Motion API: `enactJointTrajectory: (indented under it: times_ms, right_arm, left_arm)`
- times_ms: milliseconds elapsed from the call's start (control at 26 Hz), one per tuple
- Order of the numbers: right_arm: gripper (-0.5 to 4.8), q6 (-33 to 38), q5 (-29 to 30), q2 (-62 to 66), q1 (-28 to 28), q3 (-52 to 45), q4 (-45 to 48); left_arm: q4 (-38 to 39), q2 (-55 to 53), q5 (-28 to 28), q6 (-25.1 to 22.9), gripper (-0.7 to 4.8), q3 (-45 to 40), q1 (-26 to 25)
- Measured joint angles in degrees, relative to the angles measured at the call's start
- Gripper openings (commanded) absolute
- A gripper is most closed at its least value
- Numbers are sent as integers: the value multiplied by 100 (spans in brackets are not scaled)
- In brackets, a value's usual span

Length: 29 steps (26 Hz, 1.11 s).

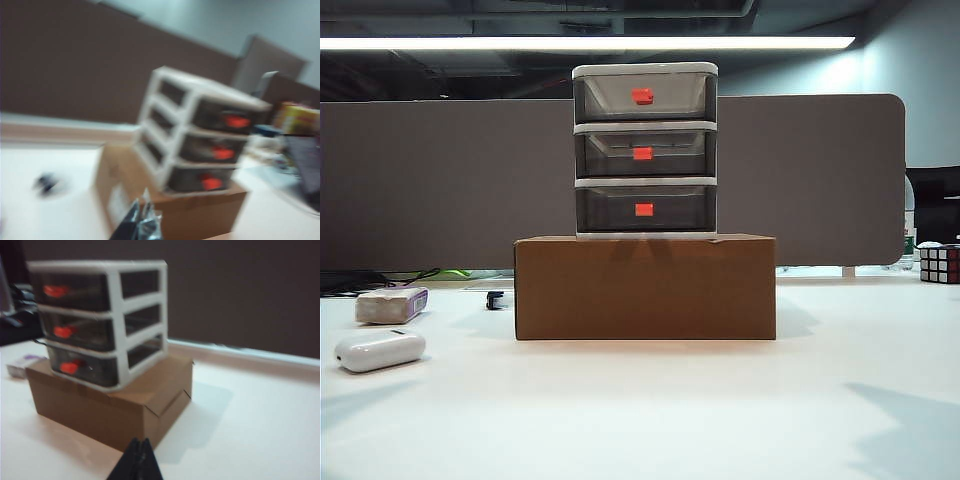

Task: Open the third layer of the drawer on the table, pick up the earphone case on the table and put it in, and finally close the drawer.

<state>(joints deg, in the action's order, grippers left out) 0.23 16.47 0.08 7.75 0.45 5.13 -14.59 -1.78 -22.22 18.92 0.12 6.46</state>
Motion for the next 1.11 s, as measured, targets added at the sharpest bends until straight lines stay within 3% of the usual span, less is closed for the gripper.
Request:
enactJointTrajectory:
  times_ms: [231, 307, 384, 461, 538, 692, 730, 807, 922, 1114]
  right_arm:
    - [-6, 240, 11, 160, -4, 107, 57]
    - [-6, 249, 7, 321, -4, 160, 44]
    - [-6, 256, 4, 494, -4, 216, 24]
    - [-6, 256, 2, 815, -4, 393, 9]
    - [-6, 256, -9, 1123, -2, 588, 15]
    - [-6, 256, -13, 1805, -4, 964, 90]
    - [-6, 256, -2, 2057, -2, 1071, 118]
    - [-6, 254, 17, 2671, -4, 1281, 284]
    - [-5, 192, 636, 3460, -9, 1401, 763]
    - [-3, -184, 1777, 4483, 7, 1423, 1679]
  left_arm:
    - [-367, -859, 1357, -378, -3, 42, 1840]
    - [-566, -1561, 2070, -551, -3, 39, 2708]
    - [-944, -2127, 2544, -782, -2, 24, 3303]
    - [-1943, -3067, 3154, -1235, -2, 37, 3923]
    - [-2704, -3783, 3368, -1469, -1, 76, 4151]
    - [-3458, -5272, 3338, -1528, 28, 527, 4138]
    - [-3576, -5628, 3268, -1530, 57, 678, 4135]
    - [-3998, -6813, 2813, -1528, 59, 1311, 4140]
    - [-4411, -7794, 2487, -1528, 58, 1928, 4142]
    - [-4481, -8476, 2398, -1526, 60, 2527, 4140]
